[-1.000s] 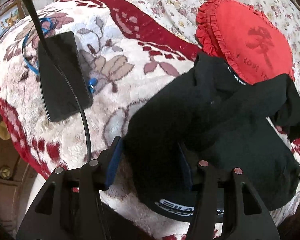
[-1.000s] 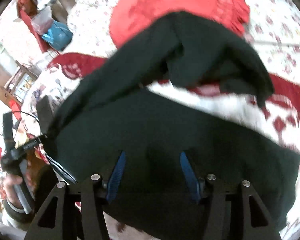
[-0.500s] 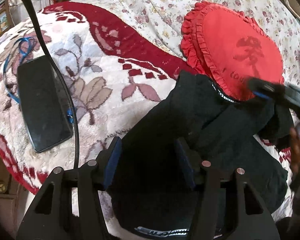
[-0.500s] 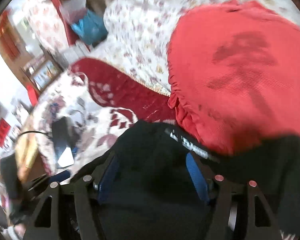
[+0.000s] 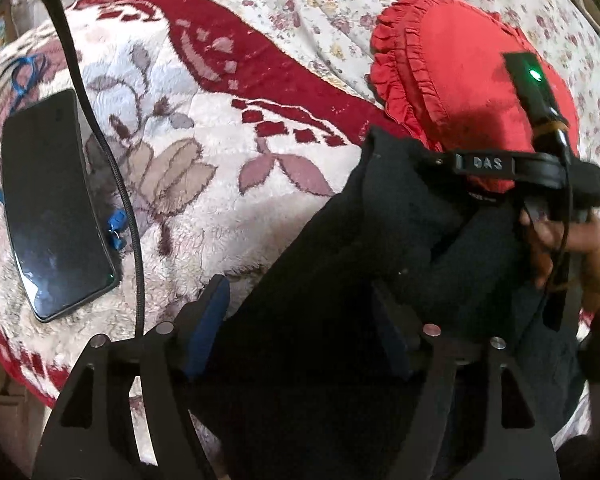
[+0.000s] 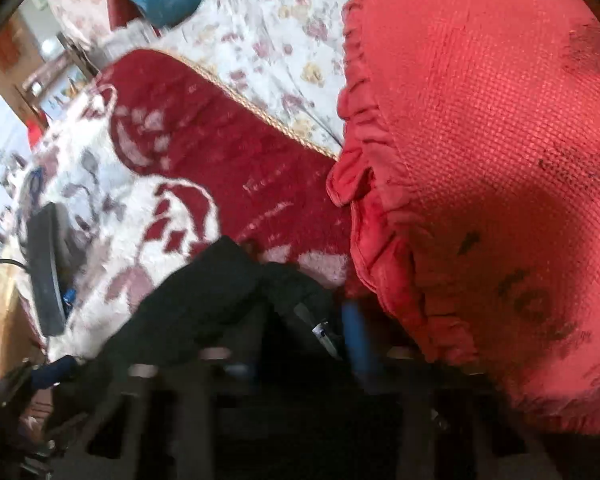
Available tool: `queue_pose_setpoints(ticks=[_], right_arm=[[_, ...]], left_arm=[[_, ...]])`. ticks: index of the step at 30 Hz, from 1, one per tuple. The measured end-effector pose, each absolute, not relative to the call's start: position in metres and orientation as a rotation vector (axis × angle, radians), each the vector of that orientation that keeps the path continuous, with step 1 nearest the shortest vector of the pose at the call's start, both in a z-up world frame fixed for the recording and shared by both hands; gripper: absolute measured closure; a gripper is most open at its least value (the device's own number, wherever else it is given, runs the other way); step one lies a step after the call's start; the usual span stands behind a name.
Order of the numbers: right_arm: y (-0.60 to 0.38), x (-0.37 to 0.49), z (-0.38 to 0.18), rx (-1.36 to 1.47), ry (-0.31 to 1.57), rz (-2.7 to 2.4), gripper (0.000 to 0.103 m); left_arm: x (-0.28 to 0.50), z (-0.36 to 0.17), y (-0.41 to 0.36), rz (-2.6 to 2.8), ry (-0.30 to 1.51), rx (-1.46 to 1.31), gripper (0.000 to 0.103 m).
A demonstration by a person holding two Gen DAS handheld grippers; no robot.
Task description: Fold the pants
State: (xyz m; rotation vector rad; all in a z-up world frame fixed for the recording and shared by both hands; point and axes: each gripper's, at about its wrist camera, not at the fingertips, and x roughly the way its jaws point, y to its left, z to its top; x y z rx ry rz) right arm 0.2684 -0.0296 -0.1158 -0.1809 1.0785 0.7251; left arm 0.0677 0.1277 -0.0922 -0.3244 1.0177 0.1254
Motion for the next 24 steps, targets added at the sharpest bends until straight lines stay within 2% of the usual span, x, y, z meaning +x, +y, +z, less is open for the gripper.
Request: queue_pose_setpoints(ticks=[1,4,10,15,18,23,24], right_arm=[[-0.028,0.266,-0.114,-0.188,1.067,0.727,0.083],[-0.020,0.255,-0.100,-0.233,1.024,0.729,0.088],[-0.042,0.210,-0.021,-0.167,0.832,0.713,0.089],[-0.068,0.126,0.033,-0.138,0.658,0.695,0.089],[-0.064,0.070,0.024,-0.120,0.650,0.719,0.089],[-0.017,0.010,-0.044,-0.132,0.806,0.816,0.088],[-0.007,0.005,-0.058,-0.141,0.827,0.828,0.085]], left_arm=[[0.068,-0.092,0.128,0.125,1.021,-0.328,0.032],[0.066,-0.087,0.128,0.127,1.021,-0.321,0.032],[0.044,-0.065,0.148,0.175,0.946,-0.354,0.032],[0.017,-0.053,0.181,0.254,0.911,-0.391,0.032],[-0.003,-0.045,0.202,0.303,0.885,-0.420,0.032],[-0.026,-0.036,0.217,0.341,0.869,-0.453,0.032],[-0.029,-0.035,0.216,0.335,0.866,-0.458,0.032]])
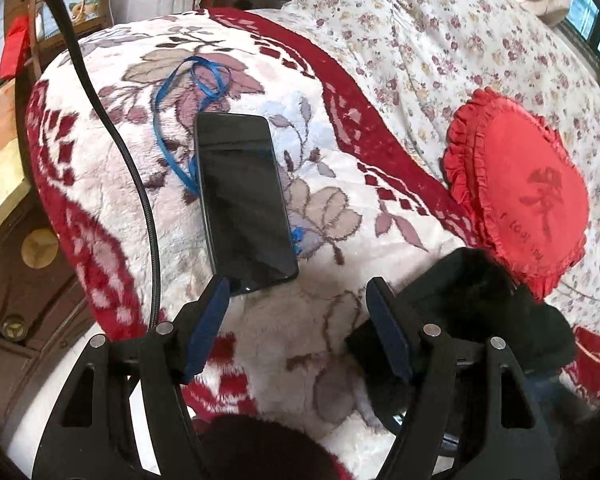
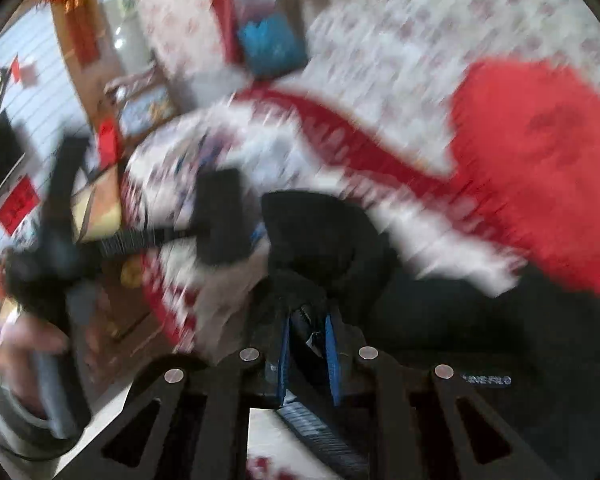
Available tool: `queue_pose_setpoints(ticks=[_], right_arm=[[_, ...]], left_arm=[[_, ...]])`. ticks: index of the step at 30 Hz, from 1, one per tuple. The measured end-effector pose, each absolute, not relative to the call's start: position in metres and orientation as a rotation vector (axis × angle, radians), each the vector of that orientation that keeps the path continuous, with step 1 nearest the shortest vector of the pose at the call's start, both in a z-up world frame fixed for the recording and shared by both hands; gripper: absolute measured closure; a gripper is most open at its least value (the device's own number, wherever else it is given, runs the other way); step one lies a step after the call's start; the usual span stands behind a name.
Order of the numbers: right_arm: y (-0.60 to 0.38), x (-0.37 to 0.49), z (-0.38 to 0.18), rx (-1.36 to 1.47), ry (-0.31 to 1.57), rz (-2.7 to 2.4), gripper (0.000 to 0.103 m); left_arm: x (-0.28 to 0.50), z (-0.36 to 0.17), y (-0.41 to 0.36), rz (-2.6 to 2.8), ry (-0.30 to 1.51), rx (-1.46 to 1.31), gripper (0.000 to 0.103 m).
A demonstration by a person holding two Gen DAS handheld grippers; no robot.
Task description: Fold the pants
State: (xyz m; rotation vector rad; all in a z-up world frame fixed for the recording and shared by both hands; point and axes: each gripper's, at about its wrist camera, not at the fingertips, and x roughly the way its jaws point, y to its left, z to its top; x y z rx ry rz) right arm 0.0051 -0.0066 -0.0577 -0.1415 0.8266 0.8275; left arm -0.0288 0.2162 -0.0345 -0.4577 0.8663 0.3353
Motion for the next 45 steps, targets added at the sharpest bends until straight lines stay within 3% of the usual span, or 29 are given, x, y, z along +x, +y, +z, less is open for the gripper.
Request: queue_pose_setpoints(ticks=[3,6,12,18,20,22,24,26,27,28,30,31,33,36,39,45], right_arm=[[0.014,-0.003,-0.090,-0.166,0.915,0.842,0.070],[-0.021,-0.005,-0.079,-0.028,0.934,0.938,0.049],[-0.151,0.006,-0.060,0.061,0.885,0.611,0.048],[-0.305,0.051,-0.084,0.395,0.916,0.240,0.048],[-0.331,0.066,-0.088,0.478,0.905,0.208,0.045],[-0.352,0.086,-0.092,0.539,0.885,0.183,0.036],[-0.361,0.109,-0.105,0.606,0.914,0.165,0.036],[-0.366,0.128,-0.118,0.689,0.950,0.211,0.048],[-0.367,0.136,-0.122,0.721,0.941,0.239,0.082],[-0.366,0.143,-0.122,0.753,0.916,0.271,0.100],[-0.365,0.141,-0.110,0.779,0.854,0.283,0.100],[-0.363,0.135,-0.100,0.759,0.826,0.287,0.101],[-0.359,0.115,-0.073,0.678,0.776,0.291,0.101],[-0.355,0.060,-0.032,0.515,0.745,0.285,0.101],[-0.359,0.012,-0.026,0.432,0.792,0.268,0.101],[-0.364,-0.009,-0.099,0.276,1.041,0.136,0.098]], left_arm=[[-0.033,-0.031,0.207,0.320,0.868,-0.455,0.032],[-0.033,-0.029,0.195,0.298,0.869,-0.443,0.032],[-0.020,-0.029,0.162,0.213,0.879,-0.411,0.032],[0.005,-0.045,0.131,0.182,0.942,-0.352,0.032],[0.012,-0.051,0.127,0.190,0.962,-0.338,0.032],[0.019,-0.057,0.123,0.190,0.981,-0.330,0.032],[0.023,-0.062,0.118,0.191,0.990,-0.313,0.032],[0.028,-0.065,0.115,0.198,0.986,-0.293,0.032],[0.029,-0.067,0.114,0.195,0.982,-0.290,0.032],[0.032,-0.069,0.115,0.190,0.983,-0.292,0.035],[0.036,-0.073,0.119,0.176,0.998,-0.312,0.055],[0.037,-0.073,0.120,0.167,1.001,-0.315,0.057],[0.039,-0.070,0.120,0.146,0.999,-0.305,0.070],[0.038,-0.063,0.118,0.132,0.985,-0.268,0.076],[0.036,-0.060,0.120,0.124,0.978,-0.261,0.078],[0.033,-0.064,0.123,0.139,0.980,-0.277,0.078]])
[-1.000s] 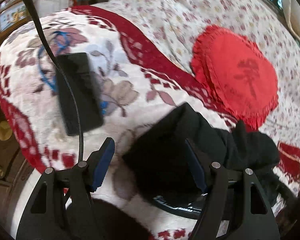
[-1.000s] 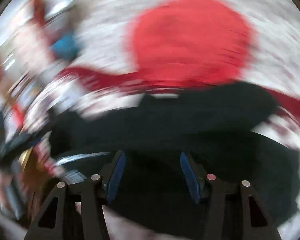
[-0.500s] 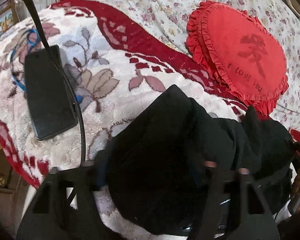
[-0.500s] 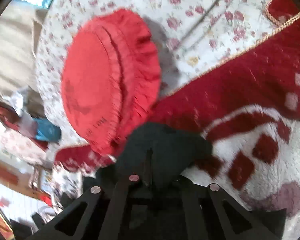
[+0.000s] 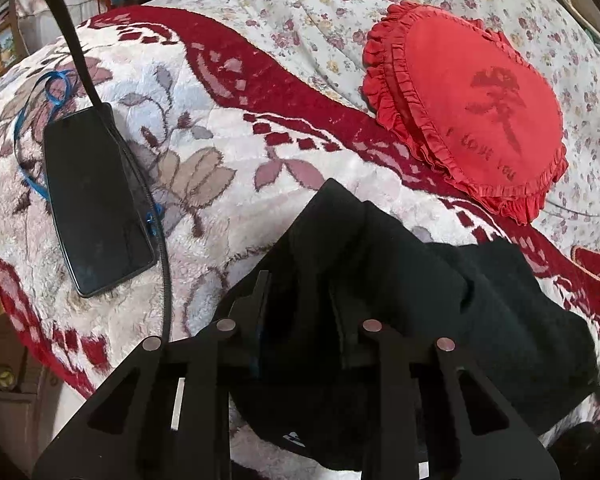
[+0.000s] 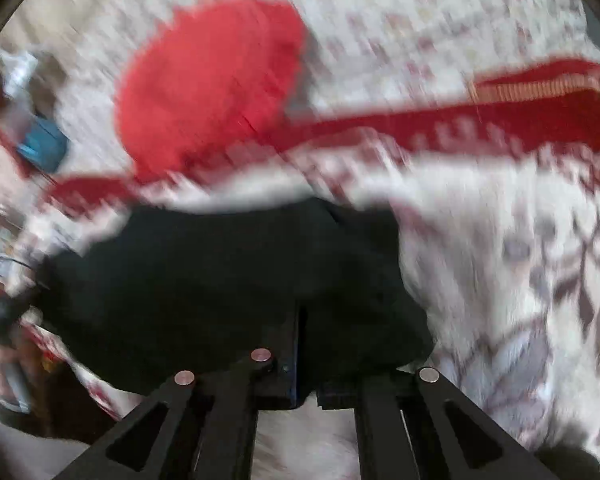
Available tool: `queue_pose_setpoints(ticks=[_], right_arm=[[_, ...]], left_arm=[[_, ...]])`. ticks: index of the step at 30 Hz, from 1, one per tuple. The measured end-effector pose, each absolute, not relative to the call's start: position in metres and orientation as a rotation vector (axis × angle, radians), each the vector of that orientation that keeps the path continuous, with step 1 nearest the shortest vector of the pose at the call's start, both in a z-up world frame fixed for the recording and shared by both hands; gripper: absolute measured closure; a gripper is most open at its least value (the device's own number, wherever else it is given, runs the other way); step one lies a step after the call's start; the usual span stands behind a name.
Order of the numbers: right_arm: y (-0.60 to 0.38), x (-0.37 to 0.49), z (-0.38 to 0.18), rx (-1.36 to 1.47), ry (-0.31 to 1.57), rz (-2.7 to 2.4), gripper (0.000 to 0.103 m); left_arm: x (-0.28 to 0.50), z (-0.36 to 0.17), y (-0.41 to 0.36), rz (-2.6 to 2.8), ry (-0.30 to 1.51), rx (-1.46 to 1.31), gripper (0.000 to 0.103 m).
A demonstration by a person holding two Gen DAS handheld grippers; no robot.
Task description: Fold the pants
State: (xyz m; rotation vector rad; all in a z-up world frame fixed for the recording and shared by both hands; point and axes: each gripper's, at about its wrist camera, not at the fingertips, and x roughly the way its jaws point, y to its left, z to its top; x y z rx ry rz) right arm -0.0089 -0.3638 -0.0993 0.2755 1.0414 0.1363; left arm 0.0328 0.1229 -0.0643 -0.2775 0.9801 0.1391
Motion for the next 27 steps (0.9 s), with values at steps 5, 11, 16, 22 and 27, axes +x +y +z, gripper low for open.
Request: queue_pose_setpoints(ticks=[5,11,16,22,27], right_arm=[[-0.386,-0.018,-0.078,0.318,0.975,0.100,0.071],[-0.389,-0.017,-0.039,0.288,0.870,0.034,0.064],[-0.302,0.020,-0.036,0.184,0.859,0.305,0.064],[-0.163,0.049,-0.051,0.057,0.889,0.668,0.064],[-0.068,0.018,-0.074,-0.109,0.916,0.917,0.062]], left_arm=[[0.033,-0.058,0.133,0.133,0.969,-0.298,0.079],[0.037,-0.061,0.130,0.128,0.968,-0.256,0.083],[0.034,-0.062,0.132,0.129,0.972,-0.271,0.083],[0.025,-0.058,0.140,0.123,0.974,-0.308,0.083],[0.027,-0.066,0.146,0.121,0.991,-0.302,0.083]])
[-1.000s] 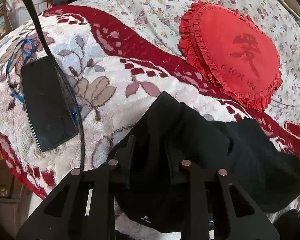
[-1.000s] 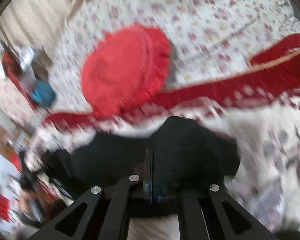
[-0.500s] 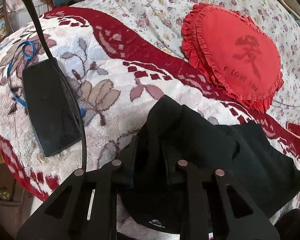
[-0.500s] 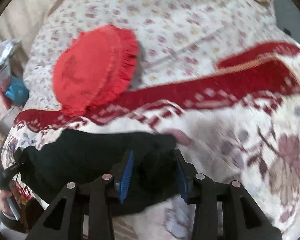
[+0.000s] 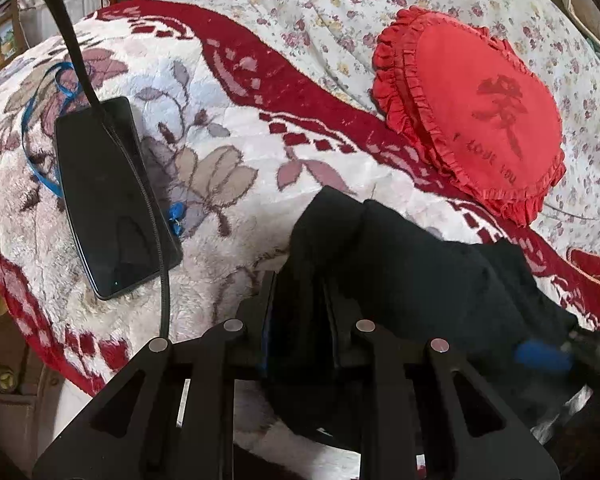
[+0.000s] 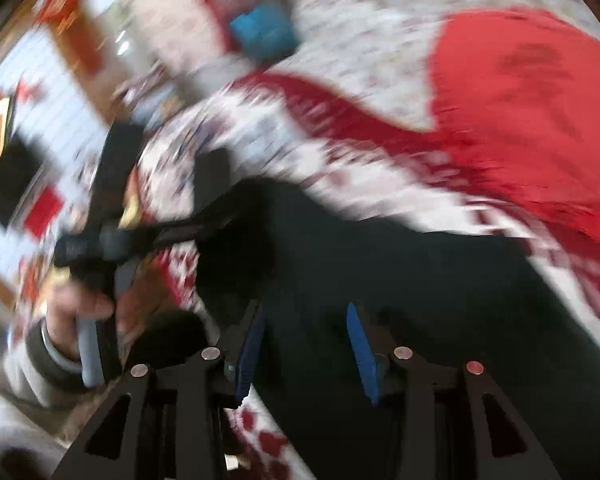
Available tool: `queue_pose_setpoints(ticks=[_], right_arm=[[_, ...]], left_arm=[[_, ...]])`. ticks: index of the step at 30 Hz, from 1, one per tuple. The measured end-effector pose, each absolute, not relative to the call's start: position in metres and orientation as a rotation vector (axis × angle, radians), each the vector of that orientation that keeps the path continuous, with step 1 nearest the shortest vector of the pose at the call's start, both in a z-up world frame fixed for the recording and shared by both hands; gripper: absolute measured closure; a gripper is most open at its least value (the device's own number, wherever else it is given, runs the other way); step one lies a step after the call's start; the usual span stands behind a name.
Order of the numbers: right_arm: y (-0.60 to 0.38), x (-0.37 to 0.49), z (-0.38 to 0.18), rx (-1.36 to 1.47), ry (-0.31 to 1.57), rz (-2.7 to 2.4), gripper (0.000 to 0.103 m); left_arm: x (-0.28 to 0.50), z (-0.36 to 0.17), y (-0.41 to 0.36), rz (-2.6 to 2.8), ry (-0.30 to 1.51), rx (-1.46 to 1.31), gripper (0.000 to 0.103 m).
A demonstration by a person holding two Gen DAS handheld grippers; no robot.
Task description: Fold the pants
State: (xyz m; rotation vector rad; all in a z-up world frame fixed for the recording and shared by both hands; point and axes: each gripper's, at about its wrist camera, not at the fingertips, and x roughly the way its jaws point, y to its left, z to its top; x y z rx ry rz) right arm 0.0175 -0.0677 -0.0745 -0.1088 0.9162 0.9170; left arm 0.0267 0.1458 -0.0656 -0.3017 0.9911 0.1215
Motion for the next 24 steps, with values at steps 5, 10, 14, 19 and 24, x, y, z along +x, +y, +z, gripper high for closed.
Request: queue_pose_setpoints(ticks=[5,10,14,19,24], right_arm=[[-0.034,0.005,-0.098,-0.172,0.967,0.962,0.062],[-0.037,-0.011,-0.089,-0.182,0.944,1.010,0.054],[-0.019,-0.009,-0.091,-0.204,0.955,0.995,0.054],[-0.009,0.000,-0.122,-0.087,1.057,0.981,0.052],[-0.025,0.001,-0.100,-0.082,1.012,0.971,0.053]], left_arm=[[0.028,-0.073,0.150,0.118,0.992,-0.315,0.083],[0.036,-0.063,0.155,0.100,0.979,-0.310,0.083],[0.040,-0.044,0.161,0.194,0.906,-0.230,0.090],[0.031,-0.049,0.179,0.166,0.954,-0.309,0.090],[0.016,-0.050,0.178,0.160,0.977,-0.327,0.090]])
